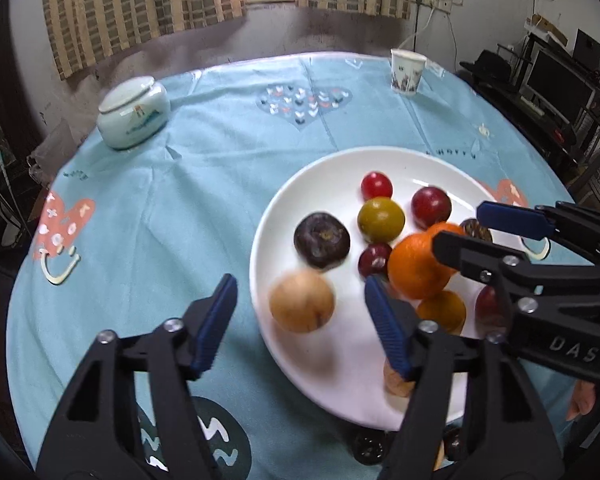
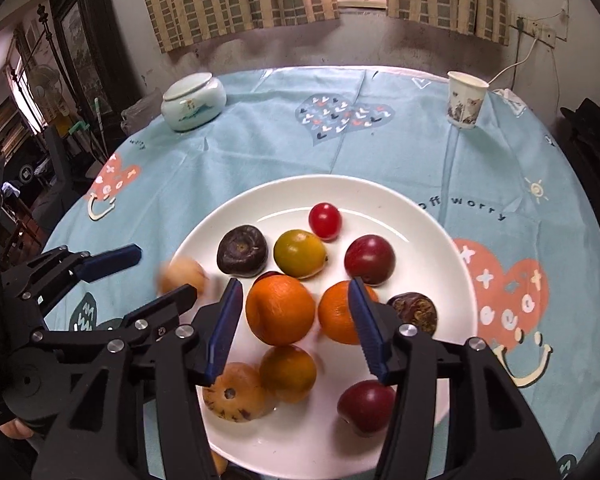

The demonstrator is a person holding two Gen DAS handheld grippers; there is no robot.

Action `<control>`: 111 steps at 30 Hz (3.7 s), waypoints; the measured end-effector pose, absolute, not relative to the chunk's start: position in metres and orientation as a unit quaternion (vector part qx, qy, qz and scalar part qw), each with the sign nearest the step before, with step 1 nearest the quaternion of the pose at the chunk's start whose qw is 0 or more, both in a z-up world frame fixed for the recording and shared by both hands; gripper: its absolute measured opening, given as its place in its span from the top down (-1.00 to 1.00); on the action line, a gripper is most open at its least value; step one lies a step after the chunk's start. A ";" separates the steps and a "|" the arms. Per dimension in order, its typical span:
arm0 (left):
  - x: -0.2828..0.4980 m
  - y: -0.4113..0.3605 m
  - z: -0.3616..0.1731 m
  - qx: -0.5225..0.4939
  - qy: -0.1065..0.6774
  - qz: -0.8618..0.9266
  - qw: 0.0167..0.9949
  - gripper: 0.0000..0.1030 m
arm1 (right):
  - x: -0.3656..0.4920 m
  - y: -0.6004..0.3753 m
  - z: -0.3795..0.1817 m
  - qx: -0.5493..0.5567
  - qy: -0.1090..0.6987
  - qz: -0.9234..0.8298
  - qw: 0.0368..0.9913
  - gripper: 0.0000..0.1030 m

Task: Organize fruits
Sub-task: 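Carry both fruits onto the white plate and open both tools, then withdraw both tools from the plate toward the fruit cluster, then grasp a small yellow fruit with the right tool while the left tool grasps a dark plum, then carry both fruits onto the white plate and open both tools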

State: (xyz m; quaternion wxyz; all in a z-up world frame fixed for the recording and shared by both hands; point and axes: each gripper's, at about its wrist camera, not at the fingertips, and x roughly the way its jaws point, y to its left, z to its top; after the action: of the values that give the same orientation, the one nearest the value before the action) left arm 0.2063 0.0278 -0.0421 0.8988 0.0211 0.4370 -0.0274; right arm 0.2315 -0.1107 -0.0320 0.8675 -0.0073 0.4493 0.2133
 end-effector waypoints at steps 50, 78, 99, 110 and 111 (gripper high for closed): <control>0.018 0.018 -0.068 -0.037 0.433 -0.059 0.899 -0.61 | 0.037 -0.185 -0.082 0.022 0.461 0.165 0.872 -0.30; 0.036 -0.058 -0.112 0.001 0.481 -0.081 0.873 -0.11 | 0.014 -0.244 -0.085 0.079 0.444 0.171 0.876 0.50; 0.043 -0.056 -0.110 -0.011 0.479 -0.125 0.869 0.26 | 0.013 -0.218 -0.083 0.066 0.452 0.183 0.870 0.50; 0.039 -0.062 -0.107 -0.007 0.465 -0.135 0.875 0.33 | 0.014 -0.220 -0.083 0.071 0.454 0.182 0.869 0.50; 0.036 -0.061 -0.106 -0.008 0.464 -0.137 0.875 0.33 | 0.014 -0.220 -0.083 0.072 0.454 0.182 0.869 0.50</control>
State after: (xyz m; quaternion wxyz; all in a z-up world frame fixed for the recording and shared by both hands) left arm 0.0365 -0.0610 -0.1062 0.8750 -0.0082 0.4643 -0.1367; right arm 0.0140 -0.2205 -0.0826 0.8692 0.0724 0.4539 0.1821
